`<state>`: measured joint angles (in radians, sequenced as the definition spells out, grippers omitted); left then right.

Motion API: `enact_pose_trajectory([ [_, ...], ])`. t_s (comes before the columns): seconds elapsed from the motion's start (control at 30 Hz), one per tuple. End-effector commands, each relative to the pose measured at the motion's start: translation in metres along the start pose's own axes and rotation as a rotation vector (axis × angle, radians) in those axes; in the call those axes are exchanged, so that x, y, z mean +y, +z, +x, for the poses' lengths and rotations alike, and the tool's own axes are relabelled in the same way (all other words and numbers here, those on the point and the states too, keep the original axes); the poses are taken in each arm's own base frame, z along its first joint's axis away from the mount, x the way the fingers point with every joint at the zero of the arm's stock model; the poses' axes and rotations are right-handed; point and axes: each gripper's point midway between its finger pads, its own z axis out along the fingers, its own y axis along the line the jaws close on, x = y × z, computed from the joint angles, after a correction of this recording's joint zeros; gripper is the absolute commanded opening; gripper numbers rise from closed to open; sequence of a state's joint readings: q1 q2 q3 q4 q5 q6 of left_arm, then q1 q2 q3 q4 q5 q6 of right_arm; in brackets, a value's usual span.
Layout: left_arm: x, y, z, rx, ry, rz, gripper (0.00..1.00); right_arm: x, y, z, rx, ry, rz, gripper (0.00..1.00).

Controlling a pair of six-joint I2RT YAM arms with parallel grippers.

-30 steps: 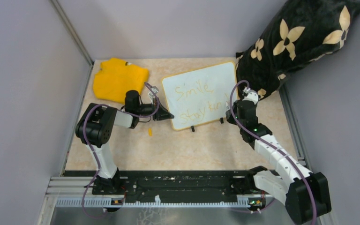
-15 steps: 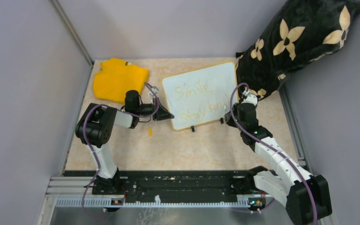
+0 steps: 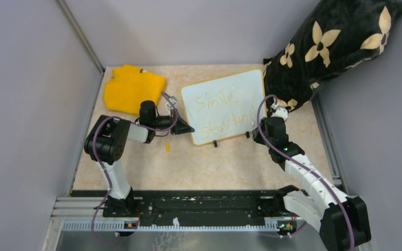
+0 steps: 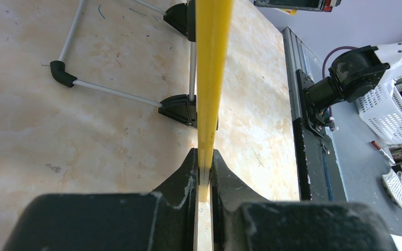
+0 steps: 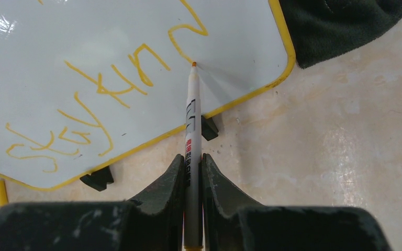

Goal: Write a sentence on the whiteboard

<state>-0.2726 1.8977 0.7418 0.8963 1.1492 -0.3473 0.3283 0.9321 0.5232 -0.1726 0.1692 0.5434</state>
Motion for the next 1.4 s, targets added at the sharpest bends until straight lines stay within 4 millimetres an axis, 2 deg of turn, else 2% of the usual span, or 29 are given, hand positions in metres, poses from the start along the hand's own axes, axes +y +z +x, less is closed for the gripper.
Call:
enact_pose_trajectory([
  [0.0, 0.013, -0.001, 0.009, 0.011, -0.062, -0.063, 0.0, -0.005, -0.002, -0.012, -0.049, 0.007, 0.027, 0.0],
  [0.27, 0.013, -0.002, 0.01, 0.013, -0.064, -0.063, 0.0, -0.008, -0.002, -0.021, -0.078, 0.012, 0.056, 0.0],
  [0.73, 0.013, -0.001, 0.009, 0.011, -0.064, -0.061, 0.0, 0.007, 0.004, -0.055, -0.133, 0.014, 0.049, 0.0],
  [1.03, 0.012, -0.002, 0.01, 0.012, -0.063, -0.06, 0.0, 0.011, 0.006, -0.067, -0.151, 0.025, 0.044, 0.0],
  [1.2, 0.013, -0.001, 0.01, 0.012, -0.065, -0.063, 0.0, 0.013, -0.006, -0.068, -0.154, 0.032, 0.024, 0.0],
  [1.37, 0.014, -0.001, 0.012, 0.014, -0.068, -0.065, 0.0, 0.017, -0.034, -0.074, -0.179, 0.027, -0.026, 0.0],
])
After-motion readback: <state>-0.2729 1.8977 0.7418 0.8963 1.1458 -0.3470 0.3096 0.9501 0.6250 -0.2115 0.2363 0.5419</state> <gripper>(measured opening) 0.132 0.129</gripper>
